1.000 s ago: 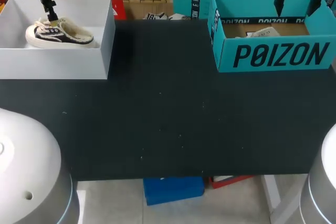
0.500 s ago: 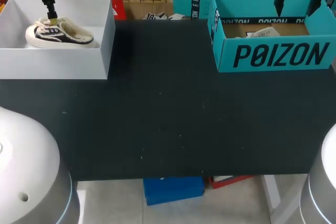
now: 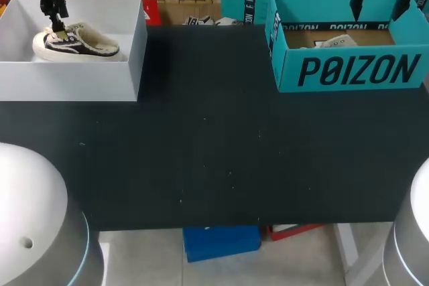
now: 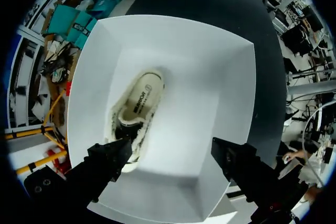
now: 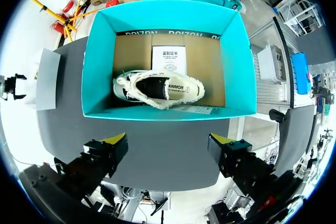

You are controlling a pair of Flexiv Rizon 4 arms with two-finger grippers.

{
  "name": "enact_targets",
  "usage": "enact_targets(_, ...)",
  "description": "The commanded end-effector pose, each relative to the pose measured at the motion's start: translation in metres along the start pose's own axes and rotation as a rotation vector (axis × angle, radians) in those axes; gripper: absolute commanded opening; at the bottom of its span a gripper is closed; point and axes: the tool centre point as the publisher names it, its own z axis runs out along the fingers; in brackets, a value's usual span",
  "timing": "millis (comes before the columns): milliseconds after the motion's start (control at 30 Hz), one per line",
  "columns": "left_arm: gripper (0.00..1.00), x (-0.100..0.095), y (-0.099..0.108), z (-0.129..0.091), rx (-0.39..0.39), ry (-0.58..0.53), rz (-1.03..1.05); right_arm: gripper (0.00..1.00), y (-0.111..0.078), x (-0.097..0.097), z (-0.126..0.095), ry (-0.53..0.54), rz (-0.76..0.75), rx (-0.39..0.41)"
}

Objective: Take the shoe out of the shoebox, open the shoe tongue, remove and reinsert the insole, then place the shoe into the shoebox

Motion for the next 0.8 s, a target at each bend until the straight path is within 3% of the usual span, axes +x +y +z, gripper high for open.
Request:
enact_targets(33,1.00,0.001,0.003,0.011,-0.006,-0.018,0.023,1.00,0.001,0.000,0.000,0.000,0.000,0.001)
enact_targets(400,0.96,-0.021,0.011,0.034,-0.030,0.014,0.025,1.00,0.001,0.000,0.000,0.000,0.000,0.001)
enact_targets(467,0.76,-0.026,0.010,0.037,-0.032,0.015,0.026,1.00,0.001,0.000,0.000,0.000,0.000,0.001)
enact_targets(533,0.77,-0.030,0.009,0.039,-0.037,0.017,0.035,1.00,0.001,0.000,0.000,0.000,0.000,0.001)
enact_targets(633,0.55,-0.038,0.005,0.043,-0.033,0.020,0.057,1.00,0.001,0.000,0.000,0.000,0.000,0.001)
enact_targets(700,0.52,-0.041,0.003,0.045,-0.032,0.022,0.068,1.00,0.001,0.000,0.000,0.000,0.000,0.001)
enact_targets(800,0.56,-0.046,0.002,0.050,-0.033,0.026,0.084,1.00,0.001,0.000,0.000,0.000,0.000,0.001)
